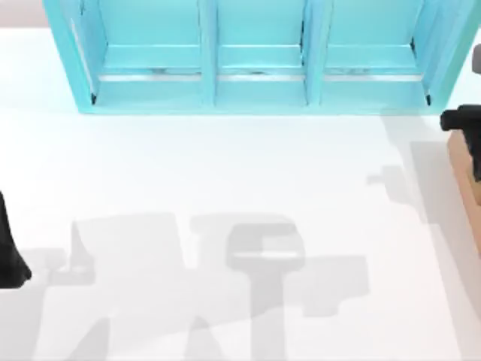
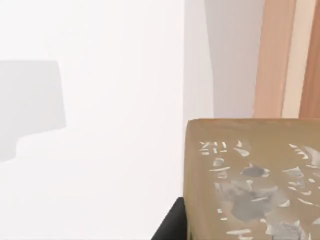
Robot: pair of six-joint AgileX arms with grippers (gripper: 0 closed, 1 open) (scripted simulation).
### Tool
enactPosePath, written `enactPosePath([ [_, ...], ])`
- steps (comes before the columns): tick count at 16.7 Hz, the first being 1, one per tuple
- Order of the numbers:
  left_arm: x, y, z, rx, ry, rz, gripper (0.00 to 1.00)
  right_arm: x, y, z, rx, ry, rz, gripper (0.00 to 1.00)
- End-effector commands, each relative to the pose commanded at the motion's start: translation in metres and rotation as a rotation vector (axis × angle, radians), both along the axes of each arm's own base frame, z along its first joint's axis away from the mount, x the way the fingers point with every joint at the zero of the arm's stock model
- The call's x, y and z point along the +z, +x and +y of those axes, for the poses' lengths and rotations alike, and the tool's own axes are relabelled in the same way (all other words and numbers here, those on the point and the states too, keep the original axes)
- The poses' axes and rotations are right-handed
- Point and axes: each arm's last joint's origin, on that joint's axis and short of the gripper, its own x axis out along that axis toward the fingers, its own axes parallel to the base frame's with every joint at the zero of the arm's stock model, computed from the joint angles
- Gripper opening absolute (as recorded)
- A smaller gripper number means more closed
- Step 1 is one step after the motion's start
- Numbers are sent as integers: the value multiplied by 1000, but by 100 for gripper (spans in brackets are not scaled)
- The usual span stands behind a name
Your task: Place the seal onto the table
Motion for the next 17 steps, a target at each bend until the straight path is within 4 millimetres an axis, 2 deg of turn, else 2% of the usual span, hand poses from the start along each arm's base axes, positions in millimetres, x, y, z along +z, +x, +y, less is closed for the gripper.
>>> enactPosePath([
  [2, 0, 0, 0, 0, 0, 0, 100, -16, 27, 18, 2, -3, 14, 0],
  [5, 0, 0, 0, 0, 0, 0, 100, -55, 68, 51, 1, -11, 44, 0],
  [8, 0, 0, 0, 0, 0, 0, 100, -89, 96, 82, -1, -8, 36, 0],
  [11, 0, 0, 0, 0, 0, 0, 100, -102, 107, 99, -2, -1, 14, 0],
  [15, 0, 0, 0, 0, 0, 0, 100, -103, 108, 97, -8, -1, 17, 0],
  [17, 0, 0, 0, 0, 0, 0, 100, -109, 107, 97, -7, -3, 21, 0],
])
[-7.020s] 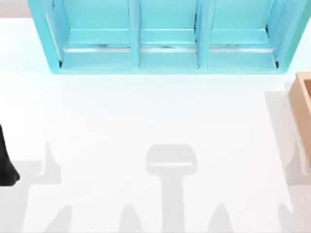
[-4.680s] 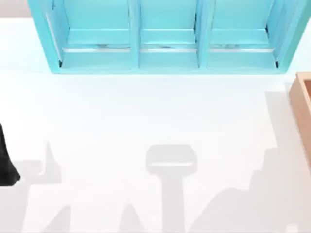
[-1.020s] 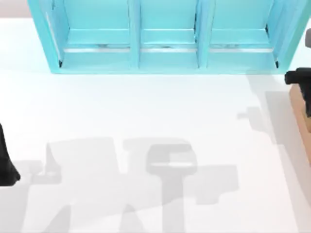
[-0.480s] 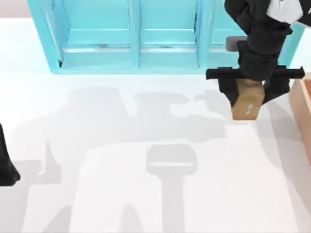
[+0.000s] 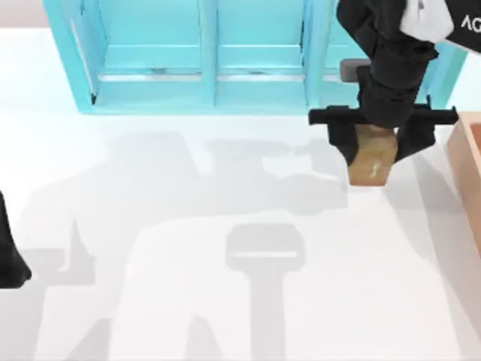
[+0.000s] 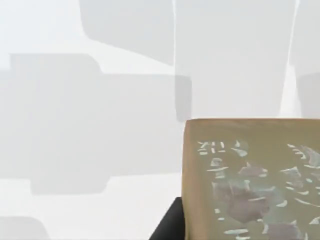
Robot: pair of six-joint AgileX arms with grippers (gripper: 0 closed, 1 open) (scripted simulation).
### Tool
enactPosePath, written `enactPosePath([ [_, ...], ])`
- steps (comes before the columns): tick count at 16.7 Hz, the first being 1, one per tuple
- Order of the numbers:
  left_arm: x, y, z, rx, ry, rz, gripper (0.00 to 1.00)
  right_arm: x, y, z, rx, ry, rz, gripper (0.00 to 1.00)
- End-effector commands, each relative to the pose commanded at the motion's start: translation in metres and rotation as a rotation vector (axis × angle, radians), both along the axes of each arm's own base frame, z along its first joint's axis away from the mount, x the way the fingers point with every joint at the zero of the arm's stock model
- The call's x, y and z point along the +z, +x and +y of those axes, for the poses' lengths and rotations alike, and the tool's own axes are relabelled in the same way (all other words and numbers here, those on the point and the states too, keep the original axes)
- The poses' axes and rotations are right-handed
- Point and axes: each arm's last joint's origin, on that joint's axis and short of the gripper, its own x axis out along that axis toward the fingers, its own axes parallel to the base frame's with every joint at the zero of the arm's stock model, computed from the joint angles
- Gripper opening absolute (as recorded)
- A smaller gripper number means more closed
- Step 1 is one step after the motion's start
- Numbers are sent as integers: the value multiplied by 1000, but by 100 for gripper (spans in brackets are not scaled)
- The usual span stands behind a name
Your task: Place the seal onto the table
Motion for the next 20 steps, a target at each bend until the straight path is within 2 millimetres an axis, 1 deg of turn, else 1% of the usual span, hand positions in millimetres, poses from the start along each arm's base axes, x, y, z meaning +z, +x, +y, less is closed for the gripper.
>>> enactPosePath([
  [6, 0, 0, 0, 0, 0, 0, 100, -38, 0, 2, 5, 2, -8, 0],
  [9, 0, 0, 0, 0, 0, 0, 100, -38, 0, 2, 5, 2, -8, 0],
  [20, 0, 0, 0, 0, 0, 0, 100, -38, 0, 2, 5, 2, -8, 83],
])
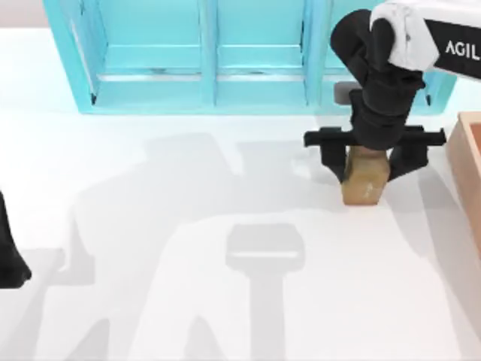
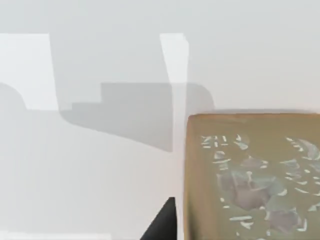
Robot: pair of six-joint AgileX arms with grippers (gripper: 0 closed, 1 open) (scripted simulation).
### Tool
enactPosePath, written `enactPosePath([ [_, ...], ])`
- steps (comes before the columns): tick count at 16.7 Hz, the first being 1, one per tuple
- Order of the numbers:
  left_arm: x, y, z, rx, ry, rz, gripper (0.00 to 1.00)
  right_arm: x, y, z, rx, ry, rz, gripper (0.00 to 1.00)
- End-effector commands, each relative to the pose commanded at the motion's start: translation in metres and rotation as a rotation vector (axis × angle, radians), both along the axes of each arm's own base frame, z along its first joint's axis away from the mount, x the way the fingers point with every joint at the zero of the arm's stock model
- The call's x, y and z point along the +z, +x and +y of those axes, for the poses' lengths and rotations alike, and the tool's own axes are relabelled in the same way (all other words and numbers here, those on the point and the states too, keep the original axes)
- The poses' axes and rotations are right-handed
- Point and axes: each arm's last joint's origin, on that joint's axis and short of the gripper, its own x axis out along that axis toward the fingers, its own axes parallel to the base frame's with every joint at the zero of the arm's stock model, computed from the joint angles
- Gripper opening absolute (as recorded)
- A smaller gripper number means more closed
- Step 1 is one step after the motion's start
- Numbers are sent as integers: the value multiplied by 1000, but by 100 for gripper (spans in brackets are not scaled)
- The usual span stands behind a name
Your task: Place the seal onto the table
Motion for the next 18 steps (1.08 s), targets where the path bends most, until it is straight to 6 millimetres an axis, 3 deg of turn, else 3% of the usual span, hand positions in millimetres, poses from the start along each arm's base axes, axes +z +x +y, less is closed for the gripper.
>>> enactPosePath([
  [2, 0, 0, 0, 0, 0, 0, 100, 0, 0, 0, 0, 0, 0, 98],
  [3, 0, 0, 0, 0, 0, 0, 100, 0, 0, 0, 0, 0, 0, 100],
  [13, 0, 0, 0, 0, 0, 0, 100, 1, 1, 0, -3, -2, 5, 100],
  [16, 0, 0, 0, 0, 0, 0, 100, 17, 7, 3, -2, -11, 23, 100],
  [18, 0, 0, 0, 0, 0, 0, 100, 44, 12, 5, -2, -9, 21, 100],
])
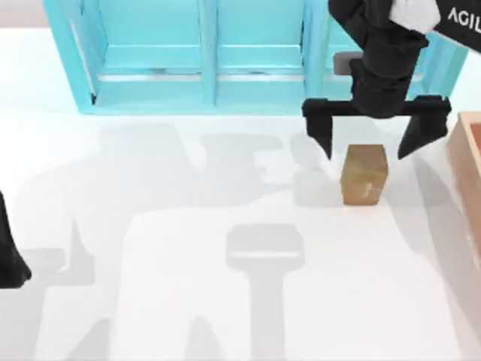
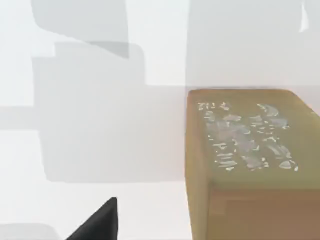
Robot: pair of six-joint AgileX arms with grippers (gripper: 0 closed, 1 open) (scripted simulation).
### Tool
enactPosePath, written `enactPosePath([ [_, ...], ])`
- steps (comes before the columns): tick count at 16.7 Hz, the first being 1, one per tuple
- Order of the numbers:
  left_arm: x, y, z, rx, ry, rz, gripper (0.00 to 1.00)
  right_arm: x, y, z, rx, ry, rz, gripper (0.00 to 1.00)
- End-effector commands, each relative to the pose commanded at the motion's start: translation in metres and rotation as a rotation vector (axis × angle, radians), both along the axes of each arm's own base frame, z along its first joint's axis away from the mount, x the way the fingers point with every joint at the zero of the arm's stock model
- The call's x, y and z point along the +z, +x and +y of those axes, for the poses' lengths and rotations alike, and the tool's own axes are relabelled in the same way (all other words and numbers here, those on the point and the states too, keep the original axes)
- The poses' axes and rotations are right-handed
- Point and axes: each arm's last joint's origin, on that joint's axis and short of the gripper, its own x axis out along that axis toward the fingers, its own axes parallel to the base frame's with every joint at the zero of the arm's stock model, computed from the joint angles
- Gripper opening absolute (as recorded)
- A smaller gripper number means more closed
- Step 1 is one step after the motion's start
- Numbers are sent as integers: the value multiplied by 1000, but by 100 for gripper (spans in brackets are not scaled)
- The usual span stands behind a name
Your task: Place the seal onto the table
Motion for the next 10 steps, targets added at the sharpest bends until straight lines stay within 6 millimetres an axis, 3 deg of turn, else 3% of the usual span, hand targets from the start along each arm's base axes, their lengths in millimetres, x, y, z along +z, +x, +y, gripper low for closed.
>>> enactPosePath([
  [5, 0, 0, 0, 0, 0, 0, 100, 77, -3, -1, 0, 9, -14, 100],
  [8, 0, 0, 0, 0, 0, 0, 100, 102, -10, -5, 0, 9, -19, 100],
  [10, 0, 0, 0, 0, 0, 0, 100, 106, -11, -6, 0, 10, -21, 100],
])
